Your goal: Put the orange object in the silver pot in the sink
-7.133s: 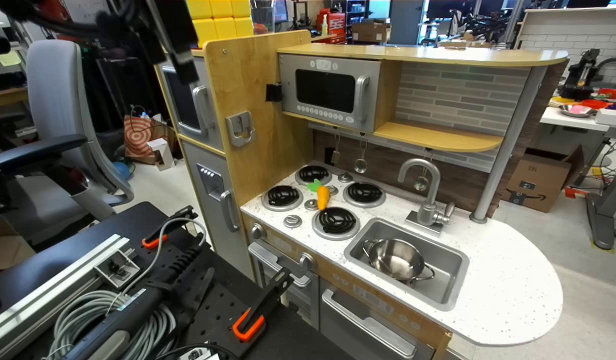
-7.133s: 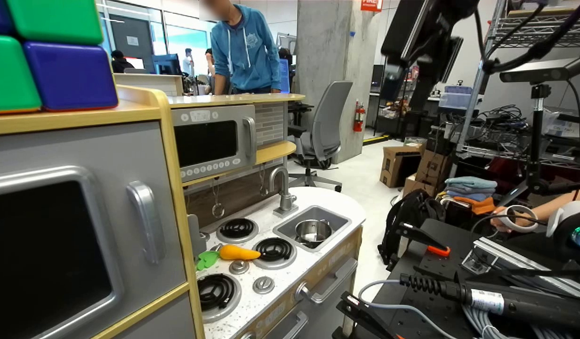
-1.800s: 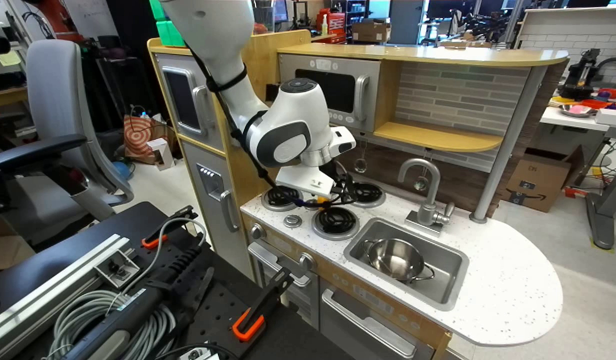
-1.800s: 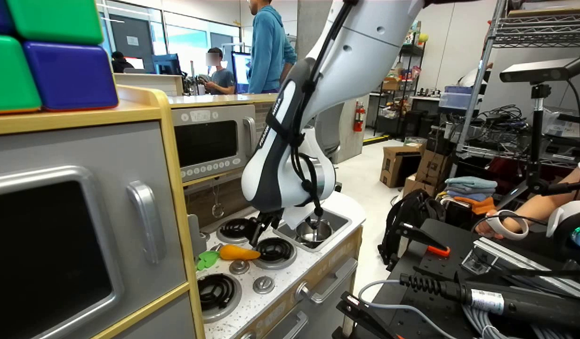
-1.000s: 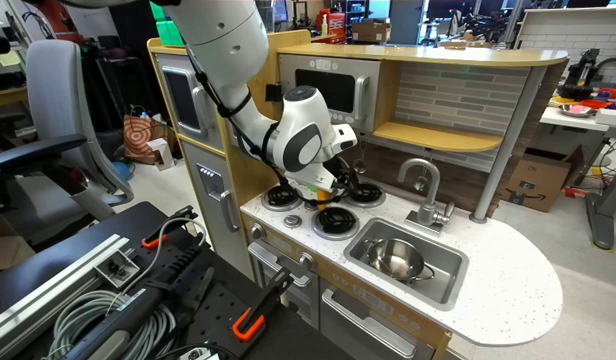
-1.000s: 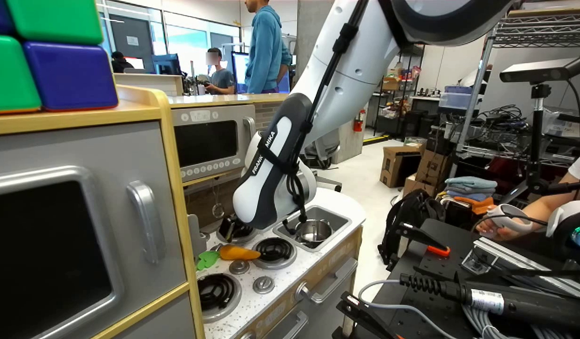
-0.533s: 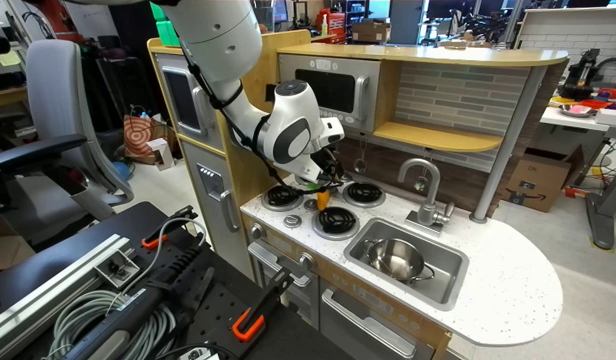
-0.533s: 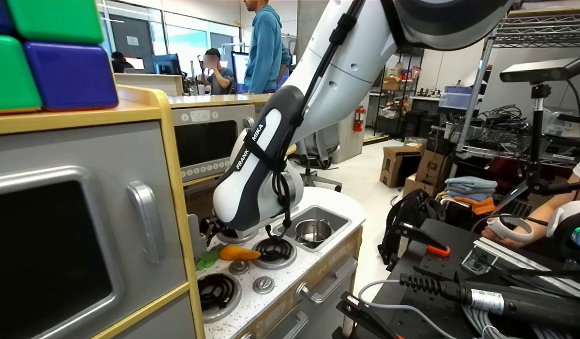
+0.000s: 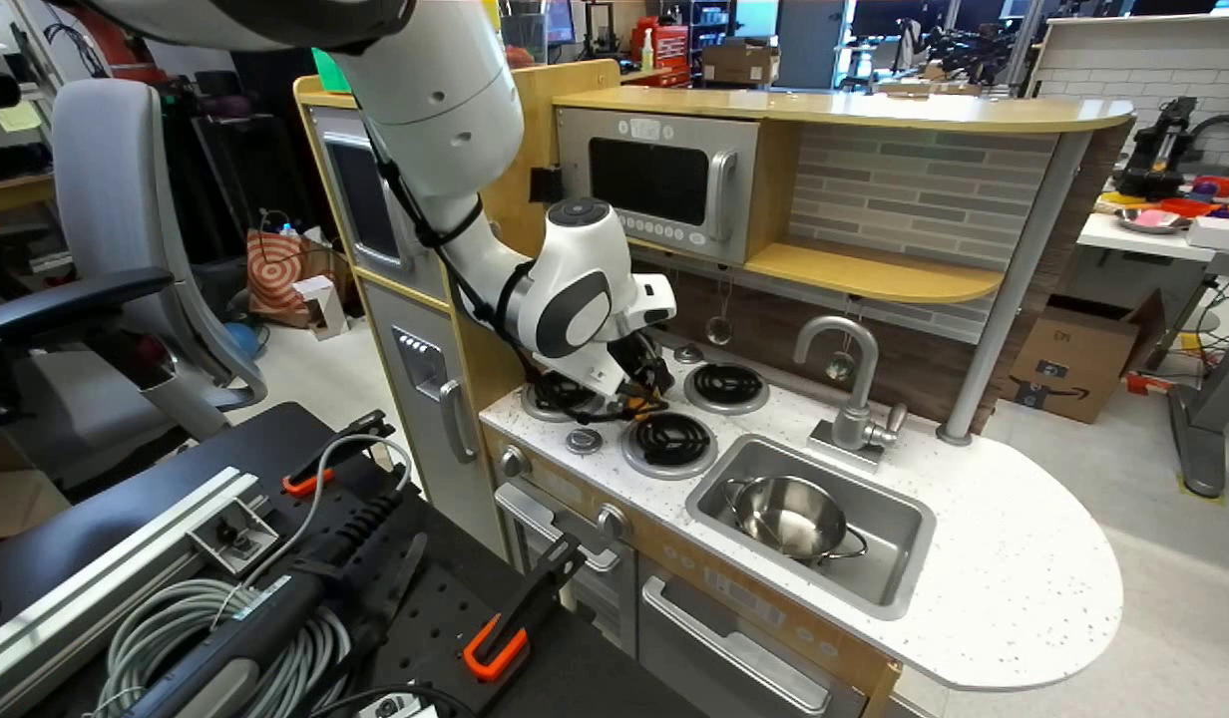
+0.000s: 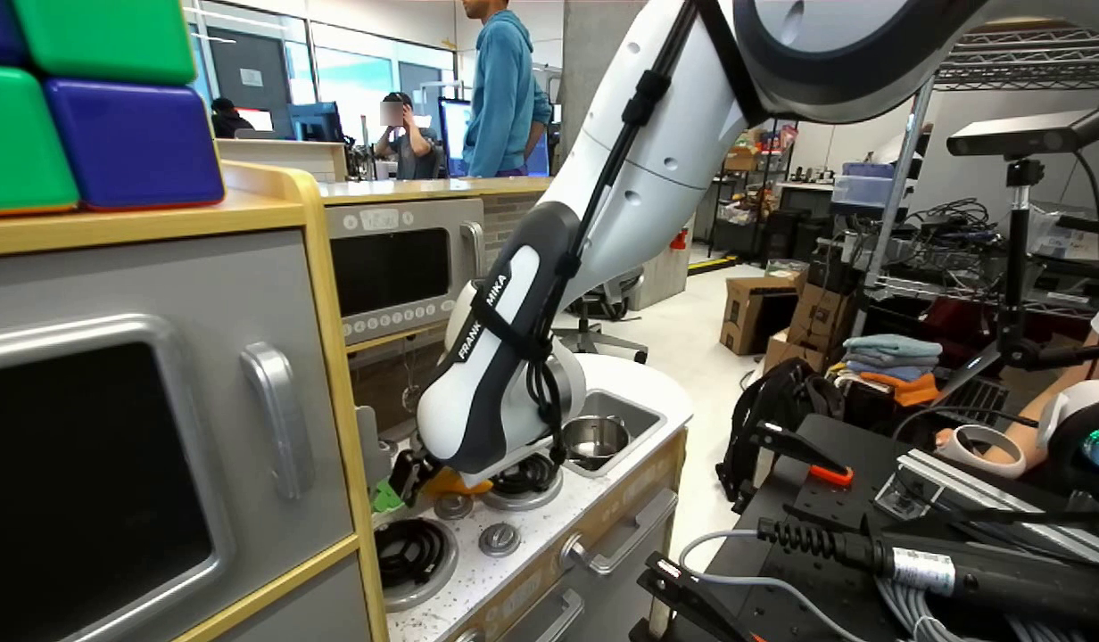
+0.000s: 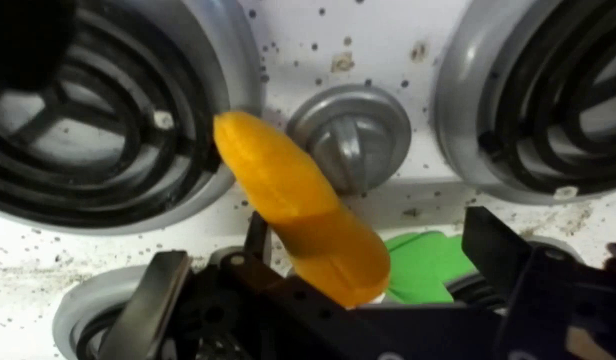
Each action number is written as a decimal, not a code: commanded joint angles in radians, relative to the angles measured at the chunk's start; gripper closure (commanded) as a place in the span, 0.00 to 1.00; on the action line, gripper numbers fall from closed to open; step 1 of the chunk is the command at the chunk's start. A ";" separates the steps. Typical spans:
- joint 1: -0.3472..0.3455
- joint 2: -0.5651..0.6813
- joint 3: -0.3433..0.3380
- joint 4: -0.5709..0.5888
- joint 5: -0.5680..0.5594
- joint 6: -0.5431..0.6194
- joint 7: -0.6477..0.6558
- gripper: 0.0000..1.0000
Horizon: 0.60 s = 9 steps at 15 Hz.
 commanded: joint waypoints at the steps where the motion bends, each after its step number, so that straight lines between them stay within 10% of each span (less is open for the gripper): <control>1: -0.021 0.032 0.019 0.025 -0.030 -0.017 0.019 0.32; 9: -0.049 -0.027 0.016 -0.045 -0.027 0.026 0.014 0.92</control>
